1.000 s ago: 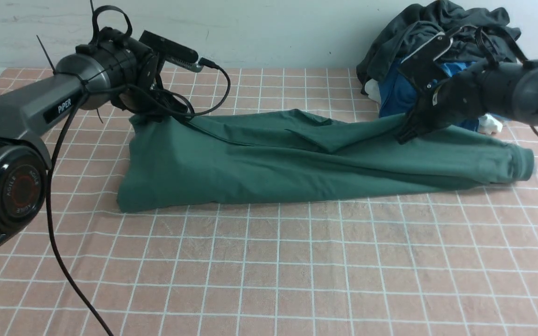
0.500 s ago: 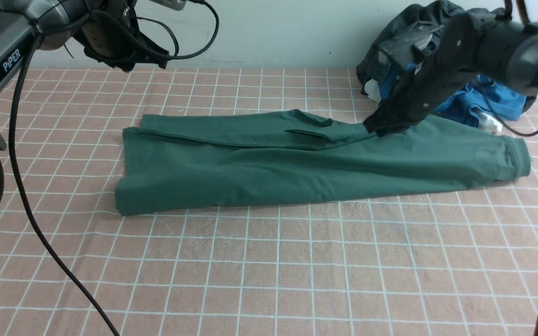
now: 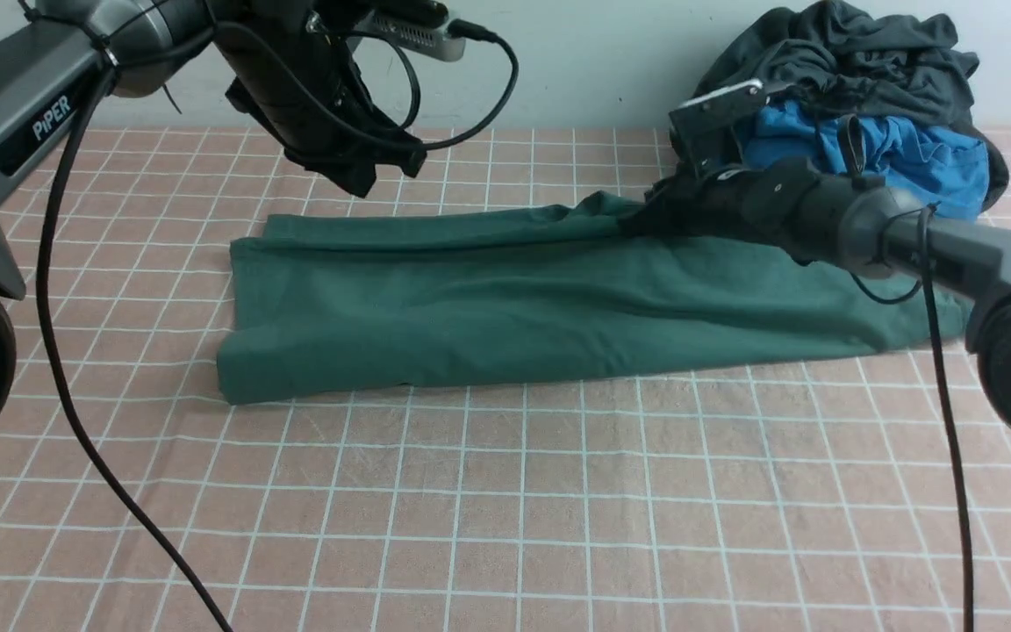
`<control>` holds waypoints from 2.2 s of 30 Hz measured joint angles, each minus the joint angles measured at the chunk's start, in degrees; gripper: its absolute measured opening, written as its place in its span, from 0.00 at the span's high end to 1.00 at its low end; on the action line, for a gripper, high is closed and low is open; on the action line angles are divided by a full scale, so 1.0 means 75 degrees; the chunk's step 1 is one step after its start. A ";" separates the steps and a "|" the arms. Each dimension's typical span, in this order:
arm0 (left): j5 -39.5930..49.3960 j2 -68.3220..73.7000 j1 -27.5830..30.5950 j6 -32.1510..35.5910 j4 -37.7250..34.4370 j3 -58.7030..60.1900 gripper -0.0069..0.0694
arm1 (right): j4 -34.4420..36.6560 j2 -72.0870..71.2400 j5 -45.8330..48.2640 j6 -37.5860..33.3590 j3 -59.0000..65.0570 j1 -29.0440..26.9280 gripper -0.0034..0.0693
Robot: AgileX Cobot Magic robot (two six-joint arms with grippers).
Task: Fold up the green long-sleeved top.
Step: Use both arms to drag the lower edge of the fabric forward and fold it over the upper edge, then use the right arm to clamp the right edge of the fabric, then use the right arm to drag the right edge of the fabric to the left and folds it over the left edge
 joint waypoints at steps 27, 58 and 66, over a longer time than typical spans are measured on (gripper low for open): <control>-0.4642 -0.1911 0.1286 -0.0703 -0.0163 0.7177 0.91 | -0.4925 -0.1998 0.5658 0.5027 0.2332 -0.3059 0.75; -0.3310 -0.6516 0.0322 0.0331 -0.0281 0.7169 0.91 | -0.3489 -0.1886 0.5417 0.5091 0.2075 -0.3412 0.83; -0.1427 -0.8149 0.0322 0.0300 0.0154 0.7810 0.91 | -0.4890 -0.3745 0.7041 0.4751 0.1531 -0.3373 0.91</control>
